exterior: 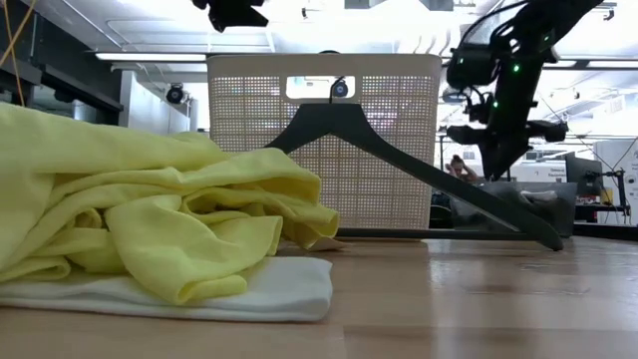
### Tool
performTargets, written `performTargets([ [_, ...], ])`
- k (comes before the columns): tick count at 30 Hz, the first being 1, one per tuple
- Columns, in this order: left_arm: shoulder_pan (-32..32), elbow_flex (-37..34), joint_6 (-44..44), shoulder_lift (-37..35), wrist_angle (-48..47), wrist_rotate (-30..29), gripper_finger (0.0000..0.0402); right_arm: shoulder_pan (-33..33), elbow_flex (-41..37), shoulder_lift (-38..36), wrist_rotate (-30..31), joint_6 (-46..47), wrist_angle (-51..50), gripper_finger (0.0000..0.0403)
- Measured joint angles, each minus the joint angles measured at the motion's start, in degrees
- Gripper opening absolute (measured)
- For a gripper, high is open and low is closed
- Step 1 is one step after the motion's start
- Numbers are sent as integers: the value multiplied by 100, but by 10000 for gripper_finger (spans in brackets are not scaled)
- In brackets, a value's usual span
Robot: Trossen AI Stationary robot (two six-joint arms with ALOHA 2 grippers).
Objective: Pick & Place Cloths
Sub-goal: Put the grey blue sock into the black bin
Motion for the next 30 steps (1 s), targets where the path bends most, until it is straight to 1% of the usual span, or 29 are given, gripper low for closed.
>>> performTargets([
  [5, 1, 0, -7, -170, -449, -58, 259, 268, 3, -385, 4, 0, -2, 118],
  [9, -2, 0, -115, -371, -1009, -145, 259, 556, 3, -729, -4, -86, -4, 141],
  [13, -2, 0, -502, -530, -1739, -572, 259, 952, 3, -1119, -7, -123, 39, 149],
  [18, 1, 0, -1036, -569, -2673, -844, 259, 1542, 7, -1580, 44, -310, 325, 146],
  [22, -3, 0, -1627, -567, -3277, -911, 259, 1976, 9, -1858, 87, -400, 486, 145],
  [26, -4, 0, -2585, -567, -3796, -955, 259, 2395, 9, -2027, 294, -395, 581, 145],
  [30, -21, -24, -3555, -567, -4391, -1271, 259, 2773, 9, -2107, 555, -324, 591, 145],
])
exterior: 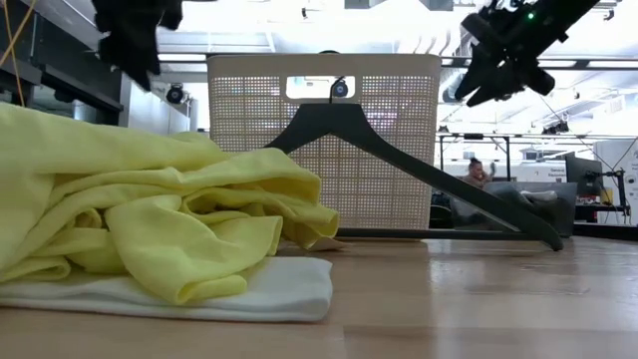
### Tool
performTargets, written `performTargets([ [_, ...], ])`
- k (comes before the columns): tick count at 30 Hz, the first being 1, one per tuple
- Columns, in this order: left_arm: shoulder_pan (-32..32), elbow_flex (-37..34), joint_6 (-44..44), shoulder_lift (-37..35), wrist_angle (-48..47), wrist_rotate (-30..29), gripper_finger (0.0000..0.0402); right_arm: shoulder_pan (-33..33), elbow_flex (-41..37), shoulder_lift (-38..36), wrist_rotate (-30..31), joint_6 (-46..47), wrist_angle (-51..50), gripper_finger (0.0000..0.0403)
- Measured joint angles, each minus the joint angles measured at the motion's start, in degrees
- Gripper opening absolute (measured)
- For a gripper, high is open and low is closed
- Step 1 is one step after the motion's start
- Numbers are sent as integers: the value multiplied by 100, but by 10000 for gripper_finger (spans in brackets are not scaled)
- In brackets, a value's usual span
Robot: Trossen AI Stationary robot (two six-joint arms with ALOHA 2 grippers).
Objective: Pick & Place Cloths
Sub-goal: Put the grey blue sock into the black bin
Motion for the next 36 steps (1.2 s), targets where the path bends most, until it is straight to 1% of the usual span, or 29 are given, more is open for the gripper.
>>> performTargets([
  [2, -135, -197, -460, -6, -127, -201, 259, 185, 0, -6, 154, 44, 9, 145],
  [5, -339, -636, -877, -28, -195, -255, 259, 444, 0, -6, 393, 46, 16, 145],
  [11, -840, -1634, -1633, -42, 232, 40, 259, 804, 0, -7, 763, 46, 18, 144],
  [16, -1194, -2174, -2135, -46, 793, 282, 259, 913, 0, -6, 833, 64, 30, 144],
  [24, -1851, -2765, -3025, -9, 1918, 536, 259, 909, 0, -6, 816, 68, 42, 144],
  [30, -2311, -2900, -3635, 195, 2002, 546, 259, 909, 0, -6, 785, 71, 44, 144],
  [36, -2585, -2900, -3787, 478, 2314, 501, 259, 909, 0, -6, 774, 73, 55, 144],
])
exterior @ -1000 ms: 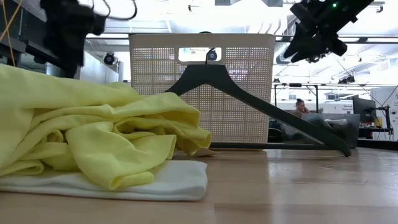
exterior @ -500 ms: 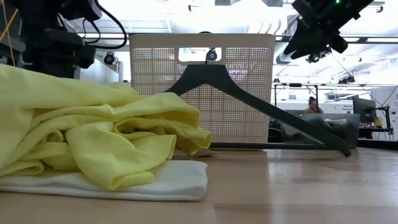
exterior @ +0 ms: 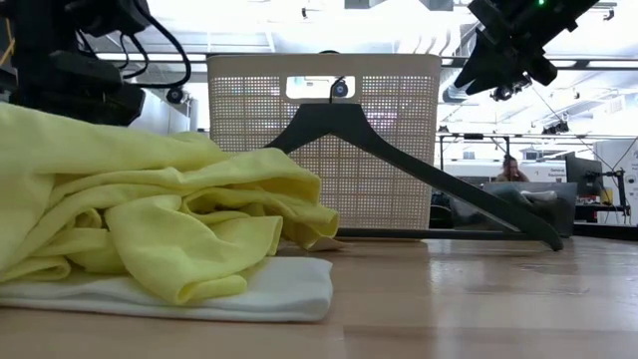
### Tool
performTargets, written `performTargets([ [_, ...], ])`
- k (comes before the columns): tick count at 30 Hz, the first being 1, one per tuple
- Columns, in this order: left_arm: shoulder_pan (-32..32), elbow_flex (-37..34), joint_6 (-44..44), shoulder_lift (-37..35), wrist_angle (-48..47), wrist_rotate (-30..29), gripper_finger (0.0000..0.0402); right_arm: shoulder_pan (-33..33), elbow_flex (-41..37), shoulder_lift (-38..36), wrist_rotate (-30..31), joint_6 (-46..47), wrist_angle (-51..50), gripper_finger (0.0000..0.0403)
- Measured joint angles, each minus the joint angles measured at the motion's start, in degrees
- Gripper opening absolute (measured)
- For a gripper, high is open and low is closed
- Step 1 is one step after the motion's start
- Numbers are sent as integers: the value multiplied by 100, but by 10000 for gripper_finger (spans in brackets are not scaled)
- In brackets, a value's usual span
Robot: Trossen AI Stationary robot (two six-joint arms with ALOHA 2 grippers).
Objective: Pick & Place Cloths
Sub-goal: Put the grey blue sock into the black bin
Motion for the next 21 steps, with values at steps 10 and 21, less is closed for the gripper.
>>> performTargets([
  [10, 17, 0, 133, 487, 135, -13, 235, 2, 0, 0, -127, 4, -11, 144],
  [21, 17, 0, 204, 540, 7, -21, 82, 2, 0, 0, -127, 17, -11, 144],
])
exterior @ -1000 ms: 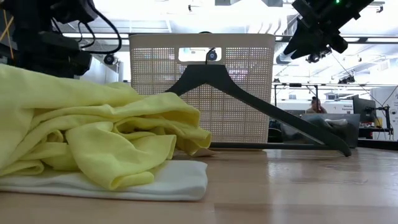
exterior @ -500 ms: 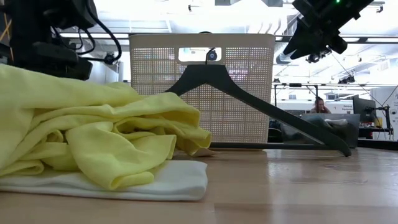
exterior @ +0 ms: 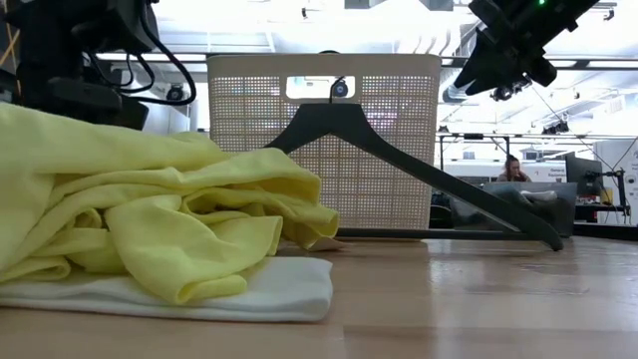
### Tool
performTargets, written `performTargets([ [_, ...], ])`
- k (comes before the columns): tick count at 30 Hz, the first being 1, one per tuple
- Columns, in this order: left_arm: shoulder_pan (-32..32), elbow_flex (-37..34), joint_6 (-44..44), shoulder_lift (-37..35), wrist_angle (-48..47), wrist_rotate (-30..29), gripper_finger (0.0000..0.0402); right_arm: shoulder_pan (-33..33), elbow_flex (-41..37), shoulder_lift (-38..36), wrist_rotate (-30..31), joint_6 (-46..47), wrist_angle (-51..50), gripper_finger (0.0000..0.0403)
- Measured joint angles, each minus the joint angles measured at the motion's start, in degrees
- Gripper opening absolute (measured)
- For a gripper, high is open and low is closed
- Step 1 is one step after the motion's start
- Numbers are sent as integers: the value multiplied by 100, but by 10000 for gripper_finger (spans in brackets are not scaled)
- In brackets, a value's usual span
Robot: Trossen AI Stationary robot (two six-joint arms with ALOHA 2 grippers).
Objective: Pick & Place Cloths
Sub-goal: Put the grey blue sock into the black bin
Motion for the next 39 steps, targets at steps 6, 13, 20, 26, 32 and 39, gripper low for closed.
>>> performTargets([
  [6, 0, 0, 309, 0, -85, -17, 10, -1, 0, 0, -7, 0, -1, 144],
  [13, 0, 0, 622, -43, -69, -17, 5, 0, 0, 0, -38, 2, -2, 144],
  [20, 0, 2, 889, -283, -80, -219, 3, -2, 0, 0, -140, 0, -7, 144],
  [26, 0, 2, 1049, -613, -234, -481, 2, -2, 0, 0, -141, 2, -7, 144],
  [32, 2, 2, 1210, -1151, -438, -834, 1, -2, 0, 0, -142, 2, -7, 144],
  [39, 2, 4, 1595, -1902, -375, -1222, 0, -2, 0, 0, -142, 2, -1, 144],
])
